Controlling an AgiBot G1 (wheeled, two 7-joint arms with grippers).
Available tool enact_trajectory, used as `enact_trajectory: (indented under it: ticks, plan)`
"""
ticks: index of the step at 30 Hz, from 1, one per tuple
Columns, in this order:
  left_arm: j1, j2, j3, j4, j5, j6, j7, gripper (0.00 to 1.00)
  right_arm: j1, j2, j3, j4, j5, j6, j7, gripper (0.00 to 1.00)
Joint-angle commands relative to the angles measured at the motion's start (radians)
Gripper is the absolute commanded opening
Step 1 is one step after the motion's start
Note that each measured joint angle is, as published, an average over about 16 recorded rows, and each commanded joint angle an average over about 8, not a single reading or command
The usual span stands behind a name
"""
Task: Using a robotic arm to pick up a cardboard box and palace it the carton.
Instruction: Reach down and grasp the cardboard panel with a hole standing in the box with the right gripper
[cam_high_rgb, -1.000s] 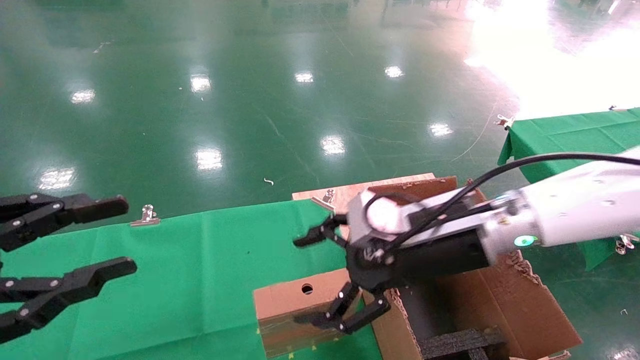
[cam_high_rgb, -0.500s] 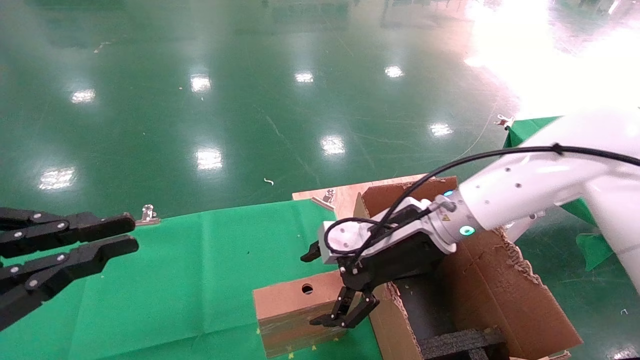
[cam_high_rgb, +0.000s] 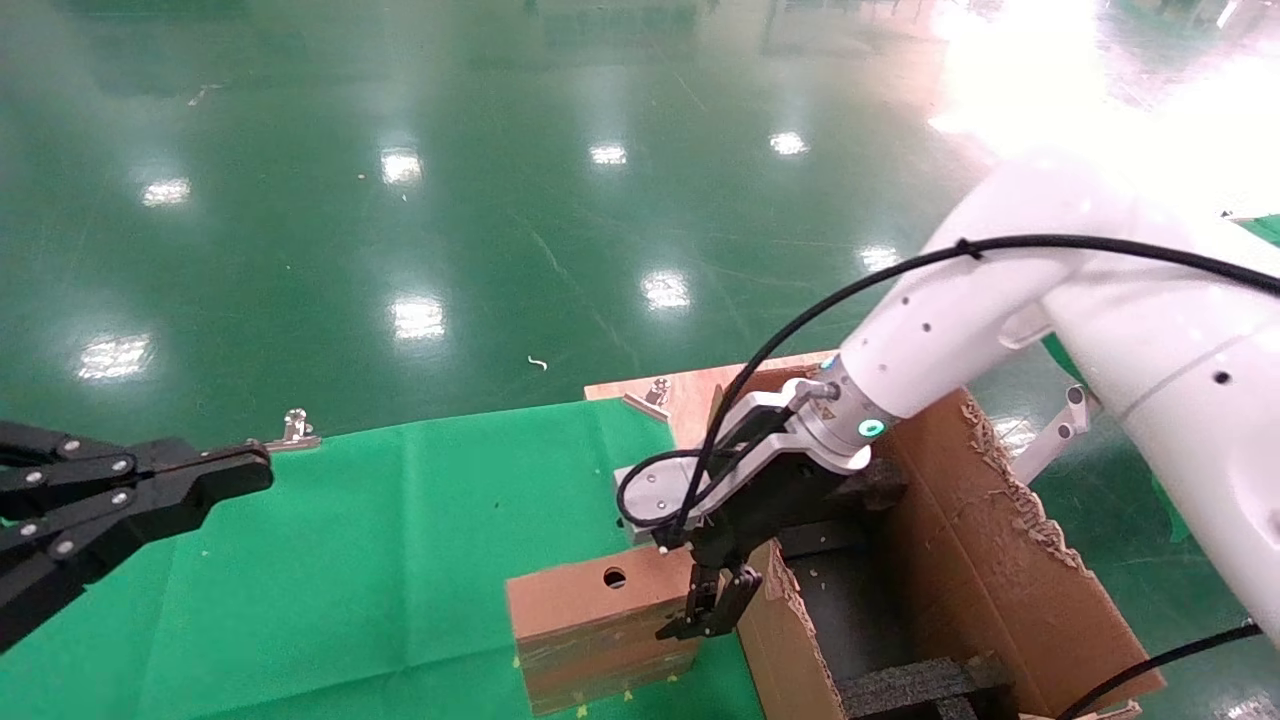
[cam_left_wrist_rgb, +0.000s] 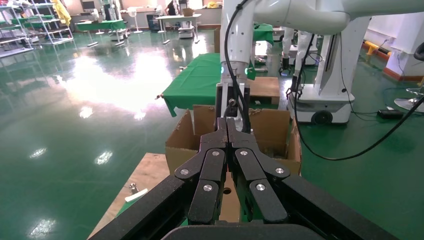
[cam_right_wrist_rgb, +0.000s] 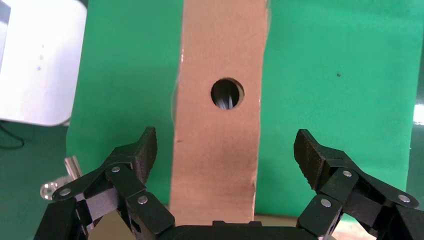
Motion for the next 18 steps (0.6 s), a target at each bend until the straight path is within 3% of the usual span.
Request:
enact_trajectory:
  ticks: [1, 3, 9, 10, 11, 18]
  plan:
    - [0.0, 0.0, 0.0, 0.0, 0.0, 0.0, 0.0, 1.0, 0.018, -0.017, -0.027, -0.024, -0.003, -0.001, -0.013, 1.0]
    - [0.0, 0.0, 0.0, 0.0, 0.0, 0.0, 0.0, 1.0, 0.03, -0.028, -0.051, -0.038, -0.002, -0.003, -0.025, 0.89]
    - [0.0, 0.0, 0.0, 0.0, 0.0, 0.0, 0.0, 1.0, 0.048, -0.043, -0.089, -0.055, -0.003, -0.004, -0.042, 0.14]
    - [0.0, 0.0, 0.0, 0.0, 0.0, 0.0, 0.0, 1.0, 0.048, -0.043, -0.088, -0.054, -0.002, -0.004, -0.041, 0.06]
    - [0.0, 0.0, 0.0, 0.0, 0.0, 0.0, 0.0, 1.0, 0.047, -0.042, -0.087, -0.053, -0.002, -0.004, -0.041, 0.0]
    - [0.0, 0.0, 0.0, 0.0, 0.0, 0.0, 0.0, 1.0, 0.041, -0.037, -0.074, -0.048, 0.001, -0.004, -0.035, 0.0]
